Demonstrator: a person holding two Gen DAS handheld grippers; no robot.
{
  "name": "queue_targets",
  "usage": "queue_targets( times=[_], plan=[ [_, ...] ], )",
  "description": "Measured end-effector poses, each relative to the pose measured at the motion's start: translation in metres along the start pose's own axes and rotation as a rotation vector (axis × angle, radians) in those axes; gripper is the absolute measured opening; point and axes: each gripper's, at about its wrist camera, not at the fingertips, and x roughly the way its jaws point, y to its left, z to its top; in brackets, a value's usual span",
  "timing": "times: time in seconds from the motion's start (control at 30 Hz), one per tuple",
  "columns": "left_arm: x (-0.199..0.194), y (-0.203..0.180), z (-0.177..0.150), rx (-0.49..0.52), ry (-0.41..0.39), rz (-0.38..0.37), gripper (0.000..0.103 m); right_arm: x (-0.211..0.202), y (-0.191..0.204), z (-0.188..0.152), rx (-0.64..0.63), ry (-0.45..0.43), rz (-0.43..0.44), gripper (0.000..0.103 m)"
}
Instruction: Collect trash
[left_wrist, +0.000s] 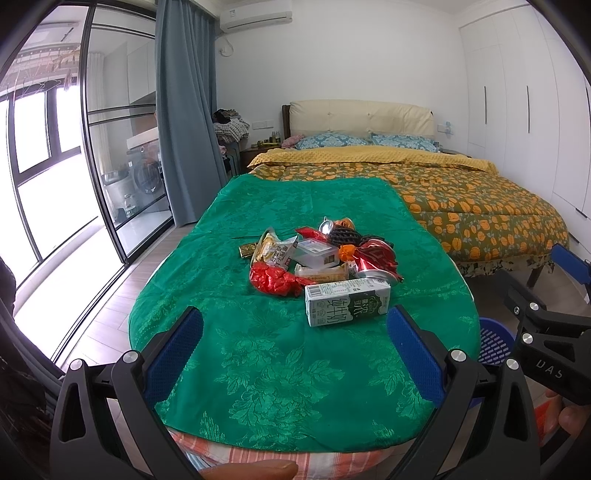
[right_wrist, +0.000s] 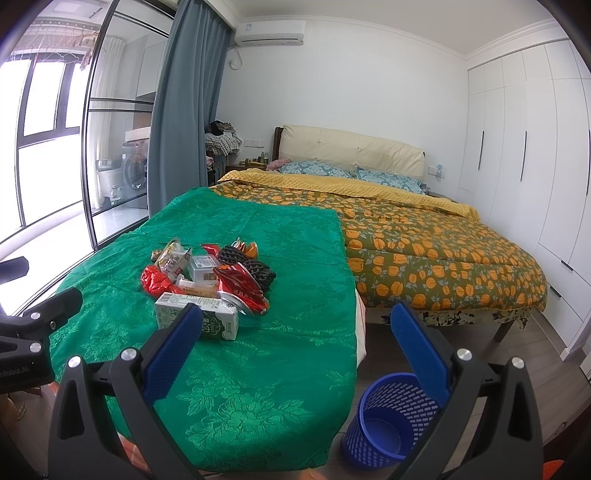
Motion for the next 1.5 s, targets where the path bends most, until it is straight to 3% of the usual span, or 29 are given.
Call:
queue_targets(
  times=[0.17, 0.4, 0.63, 0.9, 1.03, 1.3, 1.33, 1.37, 1.5],
  plan=[
    [0.006, -0.01, -0.015, 0.005, -0.001, -0.021, 0.099, 0.001, 0.0, 0.0, 0.002, 0.001, -0.001, 0.098],
    [0.02, -0.009, -0.013, 0.026, 0.027, -0.122, 0.099, 0.001, -0.006, -0.003, 0.012, 0.017, -0.006, 0.098],
    [0.074, -0.007, -0.02, 0.09, 0.112, -0.186, 0.099, 0.009, -0.012, -0.012, 0.021, 0.039, -0.012, 0.098],
    [0.157, -0.012, 0.007, 0.369, 0.185, -0.392, 0.099, 0.022, -0.019, -0.02, 0.035, 0.07, -0.025, 0.098],
    [0.195, -0.024, 0.021, 0.457, 0.24, -0.481, 0.099, 0.028, -0.02, -0.023, 0.036, 0.081, -0.032, 0.098],
    [0.242, -0.045, 0.013, 0.609, 0.348, -0.529, 0.098, 0.037, -0.023, -0.031, 0.031, 0.103, -0.039, 0.098],
    [0.241, -0.046, 0.011, 0.62, 0.355, -0.543, 0.092, 0.038, -0.025, -0.032, 0.032, 0.106, -0.039, 0.098],
    [0.239, -0.044, 0.009, 0.617, 0.365, -0.561, 0.08, 0.038, -0.025, -0.032, 0.034, 0.109, -0.04, 0.098],
    [0.237, -0.038, 0.007, 0.572, 0.398, -0.601, 0.06, 0.041, -0.029, -0.034, 0.045, 0.112, -0.044, 0.098]
  ],
)
